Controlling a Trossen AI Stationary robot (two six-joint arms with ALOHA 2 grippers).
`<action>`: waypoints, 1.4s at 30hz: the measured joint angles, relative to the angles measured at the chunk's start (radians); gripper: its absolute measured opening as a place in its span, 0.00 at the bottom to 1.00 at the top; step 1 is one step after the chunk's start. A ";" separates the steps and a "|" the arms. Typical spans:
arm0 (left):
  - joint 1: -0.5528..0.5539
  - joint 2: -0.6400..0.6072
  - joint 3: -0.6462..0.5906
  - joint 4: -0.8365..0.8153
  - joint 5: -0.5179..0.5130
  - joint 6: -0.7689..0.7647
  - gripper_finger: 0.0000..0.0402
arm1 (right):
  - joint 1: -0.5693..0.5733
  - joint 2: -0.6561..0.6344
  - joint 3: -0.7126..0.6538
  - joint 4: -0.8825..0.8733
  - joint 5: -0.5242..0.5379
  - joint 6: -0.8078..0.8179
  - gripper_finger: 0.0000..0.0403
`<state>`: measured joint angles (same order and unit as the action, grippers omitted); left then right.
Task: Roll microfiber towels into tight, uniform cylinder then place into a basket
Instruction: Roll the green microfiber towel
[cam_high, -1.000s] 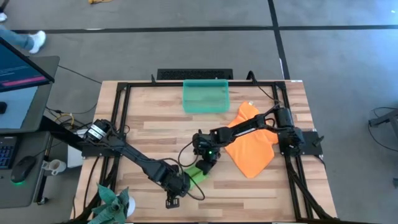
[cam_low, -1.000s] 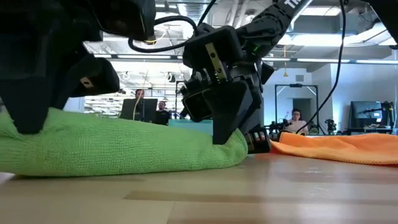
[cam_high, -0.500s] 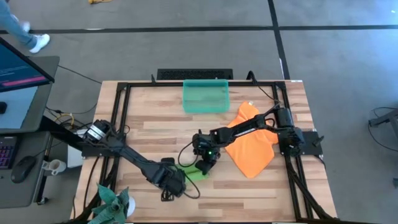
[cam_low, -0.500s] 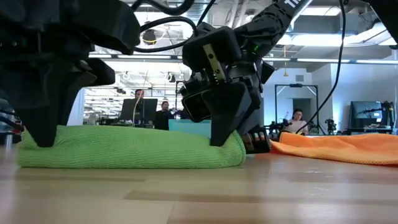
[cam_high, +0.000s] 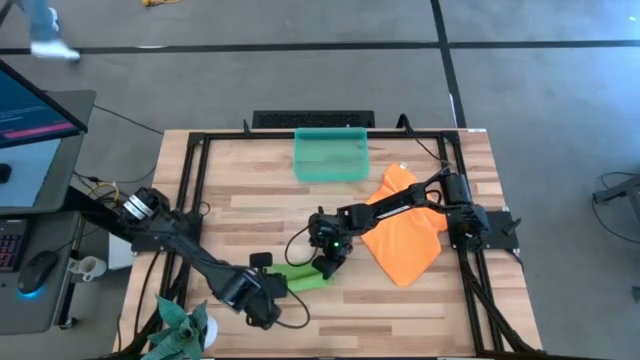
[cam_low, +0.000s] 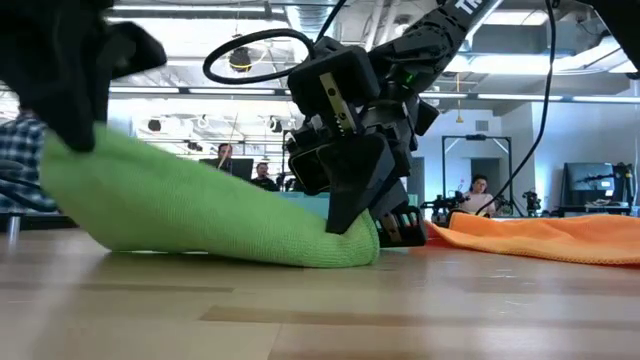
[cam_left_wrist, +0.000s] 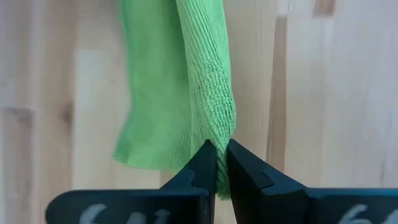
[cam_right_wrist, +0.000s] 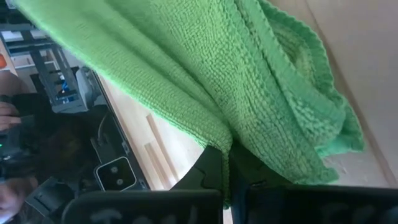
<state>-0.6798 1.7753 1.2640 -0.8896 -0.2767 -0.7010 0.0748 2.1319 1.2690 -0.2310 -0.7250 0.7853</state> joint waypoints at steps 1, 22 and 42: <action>-0.005 -0.011 0.000 0.000 -0.017 0.000 0.04 | 0.001 0.000 0.000 0.003 0.000 0.000 0.04; 0.012 -0.024 -0.002 -0.004 0.038 0.009 0.32 | 0.003 0.000 -0.003 0.001 -0.010 0.005 0.04; 0.000 -0.023 -0.122 0.337 -0.062 0.272 0.26 | 0.003 0.000 -0.002 0.003 -0.029 0.020 0.04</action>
<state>-0.6801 1.7524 1.1420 -0.5523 -0.3388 -0.4290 0.0780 2.1315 1.2667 -0.2276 -0.7540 0.8051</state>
